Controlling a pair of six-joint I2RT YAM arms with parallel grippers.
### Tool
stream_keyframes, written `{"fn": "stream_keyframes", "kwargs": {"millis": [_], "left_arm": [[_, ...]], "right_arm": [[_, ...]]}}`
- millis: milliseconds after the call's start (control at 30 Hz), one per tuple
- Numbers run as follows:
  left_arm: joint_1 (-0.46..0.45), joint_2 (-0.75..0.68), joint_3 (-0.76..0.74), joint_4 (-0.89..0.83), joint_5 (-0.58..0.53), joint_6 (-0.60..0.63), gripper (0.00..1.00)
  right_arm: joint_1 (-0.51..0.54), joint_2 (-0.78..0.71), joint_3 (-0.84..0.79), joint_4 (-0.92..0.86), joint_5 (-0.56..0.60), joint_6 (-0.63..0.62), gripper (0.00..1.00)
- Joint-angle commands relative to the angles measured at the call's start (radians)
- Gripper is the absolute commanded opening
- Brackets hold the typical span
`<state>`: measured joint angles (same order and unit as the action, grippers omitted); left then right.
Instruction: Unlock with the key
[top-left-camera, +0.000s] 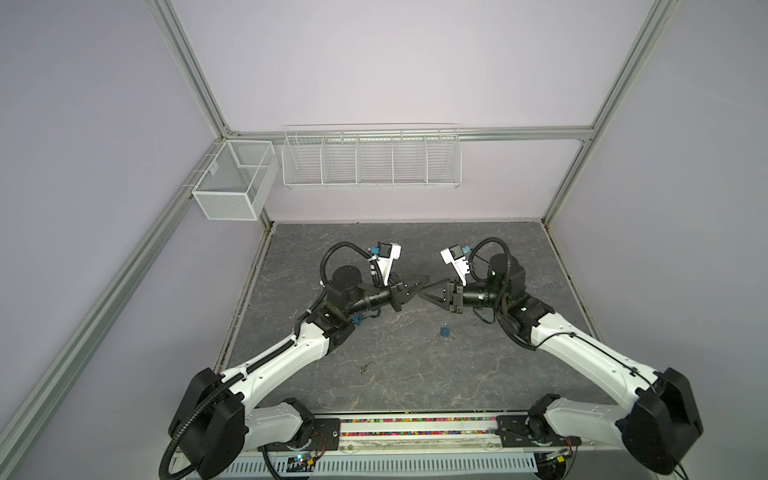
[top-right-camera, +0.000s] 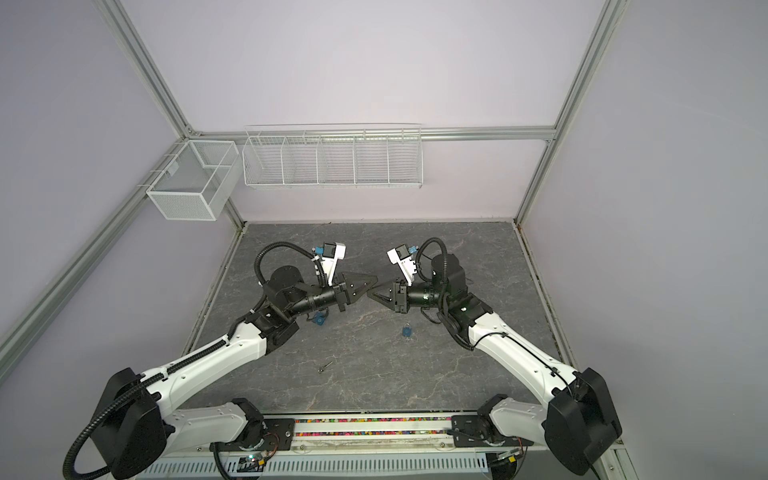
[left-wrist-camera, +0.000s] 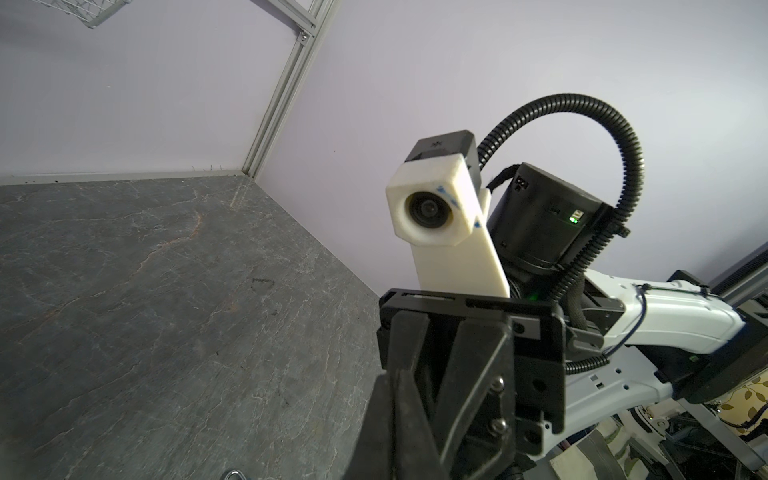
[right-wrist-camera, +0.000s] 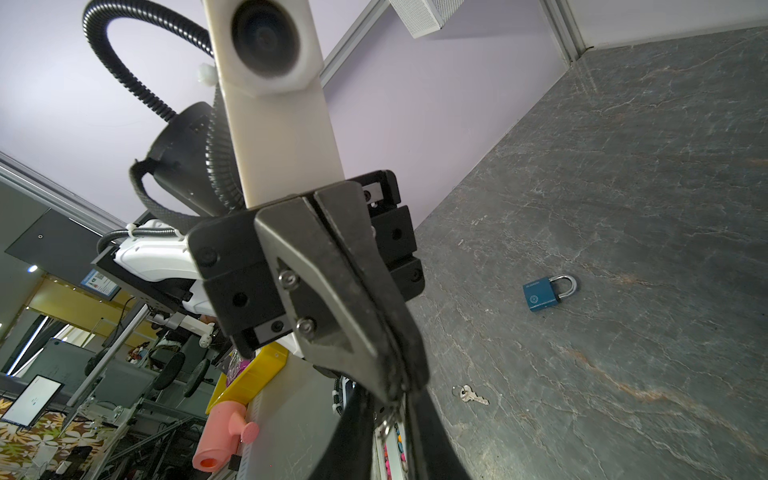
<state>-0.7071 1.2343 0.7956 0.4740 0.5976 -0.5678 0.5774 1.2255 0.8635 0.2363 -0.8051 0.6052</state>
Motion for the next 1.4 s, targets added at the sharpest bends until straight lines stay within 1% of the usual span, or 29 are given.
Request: {"fn": "stream_keyframes", "kwargs": {"millis": [0,167,300,500,633,733,800,833,900,933,1000,1067,1167,1267,1367], "left_arm": [[0.003,0.004,0.024,0.031,0.016,-0.001,0.00],[0.003,0.004,0.022,0.026,0.012,0.001,0.00],[0.003,-0.001,0.022,0.028,0.014,0.001,0.00],[0.003,0.007,0.022,0.031,0.016,-0.001,0.00],[0.003,0.008,0.026,0.029,0.017,-0.003,0.00],[0.003,0.002,0.030,0.017,0.008,-0.003,0.00],[0.003,-0.002,0.036,-0.004,-0.005,-0.003,0.15],[0.003,-0.004,0.039,-0.012,-0.010,-0.003,0.20],[0.003,-0.007,0.045,-0.034,-0.024,-0.003,0.34],[0.003,-0.009,0.051,-0.048,-0.036,-0.003,0.44],[0.003,-0.013,0.073,-0.111,-0.072,-0.006,0.77],[0.003,-0.010,0.077,-0.114,-0.082,-0.008,1.00],[0.003,-0.005,0.083,-0.125,-0.139,-0.037,1.00],[-0.008,0.009,0.084,-0.137,-0.195,-0.062,1.00],[-0.047,0.025,0.090,-0.185,-0.284,-0.083,1.00]], "right_arm": [[-0.008,-0.015,-0.016,0.002,-0.005,-0.014,0.16],[-0.012,-0.015,-0.020,0.003,-0.011,-0.013,0.16],[-0.017,-0.018,-0.024,0.008,-0.014,-0.012,0.18],[-0.020,-0.021,-0.025,0.027,-0.016,-0.007,0.13],[-0.021,-0.021,-0.024,0.029,-0.017,-0.010,0.07],[-0.025,-0.024,-0.023,0.021,-0.013,-0.012,0.06],[-0.028,-0.030,-0.021,0.003,-0.002,-0.015,0.06],[-0.031,-0.033,-0.024,-0.004,0.003,-0.017,0.06],[-0.038,-0.043,-0.027,-0.021,0.012,-0.021,0.06],[-0.042,-0.048,-0.028,-0.040,0.023,-0.029,0.06],[-0.052,-0.062,-0.028,-0.102,0.065,-0.055,0.06],[-0.071,-0.071,-0.034,-0.141,0.084,-0.065,0.06],[-0.104,-0.087,-0.049,-0.174,0.087,-0.061,0.06],[-0.134,-0.118,-0.079,-0.217,0.130,-0.050,0.06],[-0.172,-0.149,-0.099,-0.299,0.186,-0.054,0.06]]}}
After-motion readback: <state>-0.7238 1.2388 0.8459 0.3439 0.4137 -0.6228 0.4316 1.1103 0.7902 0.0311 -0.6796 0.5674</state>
